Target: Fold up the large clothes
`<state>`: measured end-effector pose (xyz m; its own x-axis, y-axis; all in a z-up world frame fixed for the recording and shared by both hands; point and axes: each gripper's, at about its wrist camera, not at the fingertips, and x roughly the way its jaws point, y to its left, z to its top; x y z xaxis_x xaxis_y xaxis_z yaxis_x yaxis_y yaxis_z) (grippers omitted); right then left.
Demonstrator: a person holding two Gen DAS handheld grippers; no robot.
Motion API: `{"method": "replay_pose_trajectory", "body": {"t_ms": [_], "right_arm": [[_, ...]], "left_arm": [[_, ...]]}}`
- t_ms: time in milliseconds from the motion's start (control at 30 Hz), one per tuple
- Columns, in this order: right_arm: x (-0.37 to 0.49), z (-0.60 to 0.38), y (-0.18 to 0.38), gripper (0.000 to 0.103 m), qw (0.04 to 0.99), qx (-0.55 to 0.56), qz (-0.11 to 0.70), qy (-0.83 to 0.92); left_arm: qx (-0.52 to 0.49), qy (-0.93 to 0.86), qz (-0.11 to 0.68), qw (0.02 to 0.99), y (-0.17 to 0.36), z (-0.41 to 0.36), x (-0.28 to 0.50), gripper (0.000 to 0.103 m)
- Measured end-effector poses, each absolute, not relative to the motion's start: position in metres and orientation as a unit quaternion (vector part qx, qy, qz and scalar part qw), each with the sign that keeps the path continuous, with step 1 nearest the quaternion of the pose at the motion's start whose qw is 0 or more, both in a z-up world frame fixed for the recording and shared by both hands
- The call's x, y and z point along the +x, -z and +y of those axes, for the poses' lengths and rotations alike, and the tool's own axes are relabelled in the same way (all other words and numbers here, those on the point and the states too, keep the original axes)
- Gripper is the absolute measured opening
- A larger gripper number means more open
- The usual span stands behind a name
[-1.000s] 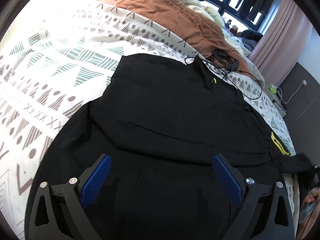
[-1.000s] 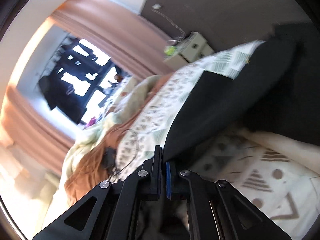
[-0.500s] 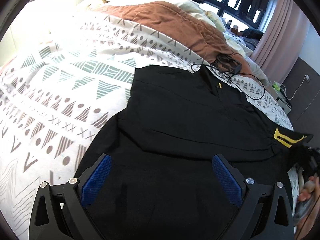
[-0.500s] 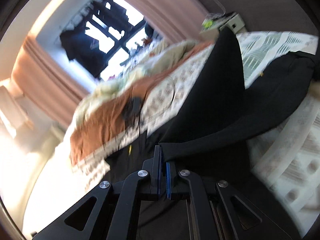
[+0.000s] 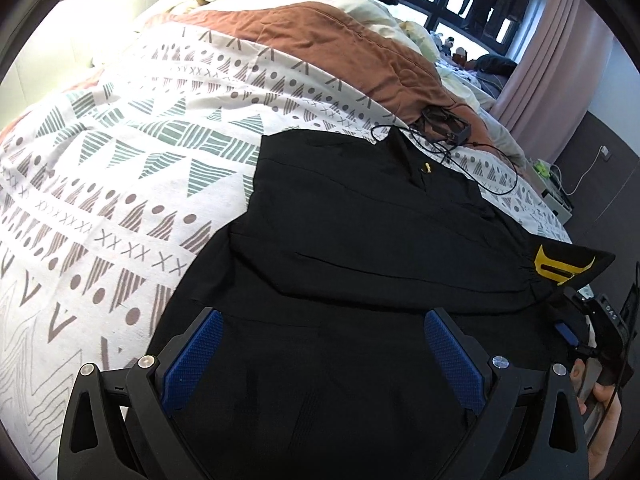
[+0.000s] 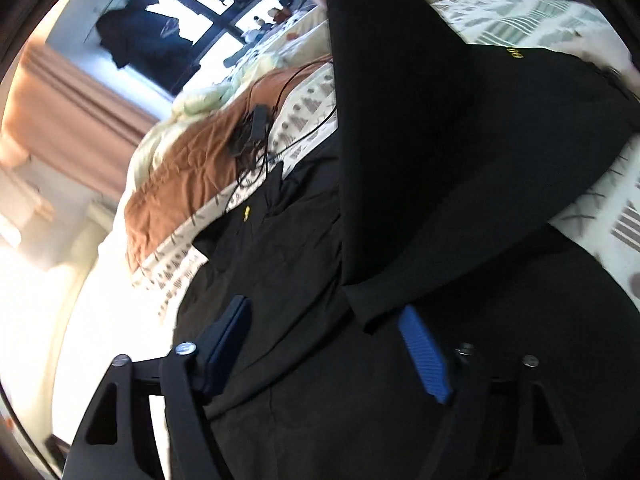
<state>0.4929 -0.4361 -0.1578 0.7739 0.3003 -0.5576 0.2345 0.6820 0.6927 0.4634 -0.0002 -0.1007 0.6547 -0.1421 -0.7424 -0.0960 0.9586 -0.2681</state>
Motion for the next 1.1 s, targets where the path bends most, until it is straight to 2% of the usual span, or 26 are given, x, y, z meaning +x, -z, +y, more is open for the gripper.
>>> {"method": "replay_pose_trajectory", "body": {"t_ms": [167, 367, 833, 900, 933, 967, 1000, 1100], "right_arm": [[0.456, -0.469, 0.152, 0.077, 0.833, 0.465, 0.297, -0.026], [0.418, -0.527, 0.152, 0.078, 0.835, 0.491, 0.248, 0.028], [0.421, -0.583, 0.204, 0.077, 0.800, 0.553, 0.215, 0.091], [0.425, -0.586, 0.211, 0.066, 0.802, 0.555, 0.200, 0.095], [0.428, -0.587, 0.211, 0.051, 0.807, 0.546, 0.201, 0.098], [0.431, -0.585, 0.210, 0.026, 0.815, 0.530, 0.209, 0.103], [0.431, -0.582, 0.209, 0.017, 0.822, 0.518, 0.212, 0.103], [0.430, -0.576, 0.188, 0.012, 0.835, 0.512, 0.178, 0.091]], "left_arm": [[-0.158, 0.031, 0.416, 0.895, 0.108, -0.008, 0.467, 0.101], [-0.196, 0.036, 0.415, 0.888, 0.123, -0.011, 0.475, 0.101], [-0.229, 0.026, 0.422, 0.877, 0.141, -0.006, 0.488, 0.101], [-0.229, 0.026, 0.422, 0.877, 0.142, -0.006, 0.488, 0.101], [-0.228, 0.026, 0.422, 0.877, 0.143, -0.006, 0.489, 0.101], [-0.227, 0.026, 0.422, 0.877, 0.143, -0.006, 0.489, 0.101], [-0.225, 0.026, 0.423, 0.877, 0.143, -0.006, 0.490, 0.101], [-0.222, 0.026, 0.425, 0.877, 0.145, -0.006, 0.491, 0.101]]}}
